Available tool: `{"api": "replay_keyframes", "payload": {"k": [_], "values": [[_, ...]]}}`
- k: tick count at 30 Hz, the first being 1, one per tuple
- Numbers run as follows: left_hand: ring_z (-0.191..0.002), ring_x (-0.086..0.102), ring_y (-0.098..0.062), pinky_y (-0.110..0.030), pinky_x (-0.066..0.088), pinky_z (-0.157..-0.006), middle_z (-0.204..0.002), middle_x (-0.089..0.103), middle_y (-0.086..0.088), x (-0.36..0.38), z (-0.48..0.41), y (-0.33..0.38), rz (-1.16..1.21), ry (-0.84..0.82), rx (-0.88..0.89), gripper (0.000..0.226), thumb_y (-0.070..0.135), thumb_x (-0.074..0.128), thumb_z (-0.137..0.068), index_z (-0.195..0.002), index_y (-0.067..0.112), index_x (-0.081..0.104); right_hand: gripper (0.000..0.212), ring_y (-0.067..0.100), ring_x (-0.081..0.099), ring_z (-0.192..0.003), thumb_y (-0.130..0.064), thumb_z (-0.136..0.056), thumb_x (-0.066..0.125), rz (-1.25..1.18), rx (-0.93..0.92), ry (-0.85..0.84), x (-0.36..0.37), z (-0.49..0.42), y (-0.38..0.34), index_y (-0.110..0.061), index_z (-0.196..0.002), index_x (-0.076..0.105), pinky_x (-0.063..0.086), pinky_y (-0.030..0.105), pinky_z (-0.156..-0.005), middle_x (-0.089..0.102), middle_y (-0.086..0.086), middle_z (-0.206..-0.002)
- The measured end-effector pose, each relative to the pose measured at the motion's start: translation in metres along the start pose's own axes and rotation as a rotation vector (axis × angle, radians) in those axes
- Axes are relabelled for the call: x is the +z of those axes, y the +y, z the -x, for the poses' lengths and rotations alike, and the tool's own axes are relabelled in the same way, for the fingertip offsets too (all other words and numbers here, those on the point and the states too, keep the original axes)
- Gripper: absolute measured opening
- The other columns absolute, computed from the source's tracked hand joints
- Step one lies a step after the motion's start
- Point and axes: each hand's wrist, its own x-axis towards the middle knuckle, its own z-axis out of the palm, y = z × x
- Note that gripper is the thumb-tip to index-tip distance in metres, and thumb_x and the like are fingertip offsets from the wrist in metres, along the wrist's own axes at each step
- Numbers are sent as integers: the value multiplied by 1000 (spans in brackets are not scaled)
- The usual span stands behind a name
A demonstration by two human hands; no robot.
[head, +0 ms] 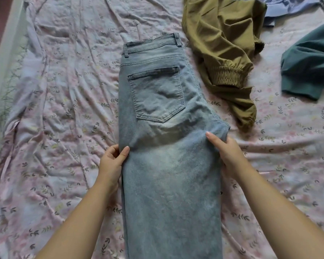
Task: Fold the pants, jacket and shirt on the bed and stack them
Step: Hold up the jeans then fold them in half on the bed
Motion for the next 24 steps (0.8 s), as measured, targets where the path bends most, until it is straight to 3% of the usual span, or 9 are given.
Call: {"api": "replay_keyframes", "payload": {"k": [3, 6, 9, 11, 13, 16, 18, 22, 24], "values": [[-72, 59, -17, -26, 52, -64, -81, 62, -6, -1, -4, -4, -19, 14, 2, 8, 10, 56, -89, -83, 13, 57, 14, 15, 69, -86, -17, -80, 68, 14, -70, 66, 0, -5, -3, -15, -94, 64, 54, 26, -73, 71, 3, -95], [-66, 58, -14, -23, 52, -61, -78, 61, -6, -1, -9, -4, -22, 23, -9, 12, 6, 54, -90, -81, 13, 56, 6, 7, 67, -72, -8, -79, 68, 8, -168, 143, -6, -7, -5, -14, -80, 66, 54, 18, -65, 72, -8, -72], [-66, 57, -14, -25, 50, -63, -78, 60, -7, 0, -10, -6, -36, 32, -4, 13, 6, 52, -91, -80, 13, 55, 25, 4, 54, -58, -9, -80, 68, 76, -240, 261, -11, -8, -4, -15, -59, 57, 47, 18, -58, 59, -10, -53], [-75, 57, -20, -33, 49, -73, -83, 60, -8, 1, -5, -5, -42, 45, 5, 13, 8, 51, -92, -82, 15, 56, 19, 9, 55, -66, -12, -83, 66, 73, -236, 249, -13, -4, -2, -14, -65, 59, 47, 24, -65, 60, -6, -63], [-82, 57, -22, -37, 48, -78, -89, 62, -8, -1, 8, -4, -31, 51, 15, 9, 11, 52, -93, -87, 15, 58, 5, 13, 64, -83, -14, -86, 61, 1, -152, 123, -15, 9, 2, -17, -87, 65, 53, 27, -77, 68, -3, -85], [-79, 61, -14, -23, 52, -69, -88, 65, -3, -7, 36, -6, -114, 14, 30, 5, 12, 56, -90, -93, 13, 60, 20, 14, 67, -92, -20, -81, 64, 60, 11, -20, -16, 34, 22, -18, -101, 62, 56, 28, -77, 70, -1, -101], [-82, 63, -15, -24, 53, -71, -91, 67, -3, -9, 56, -12, -174, -20, 1, 8, 12, 60, -87, -94, 12, 62, 27, 19, 67, -95, -24, -76, 68, 131, 65, -28, -14, 47, 35, -16, -100, 63, 55, 36, -82, 70, 2, -104], [-84, 66, -20, -35, 53, -73, -94, 69, -6, -15, 76, -28, -185, 21, -108, 8, 19, 59, -88, -93, 14, 64, 9, 25, 69, -85, -21, -81, 67, 116, 64, 73, -16, 51, 40, -12, -84, 67, 55, 40, -78, 73, 7, -88], [-82, 64, -26, -43, 53, -78, -92, 68, -11, -15, 74, -32, -86, 47, -181, 9, 18, 58, -89, -89, 11, 63, 11, 27, 67, -80, -21, -79, 69, 122, 47, 104, -19, 49, 40, -11, -77, 67, 54, 42, -76, 71, 10, -83]]}}
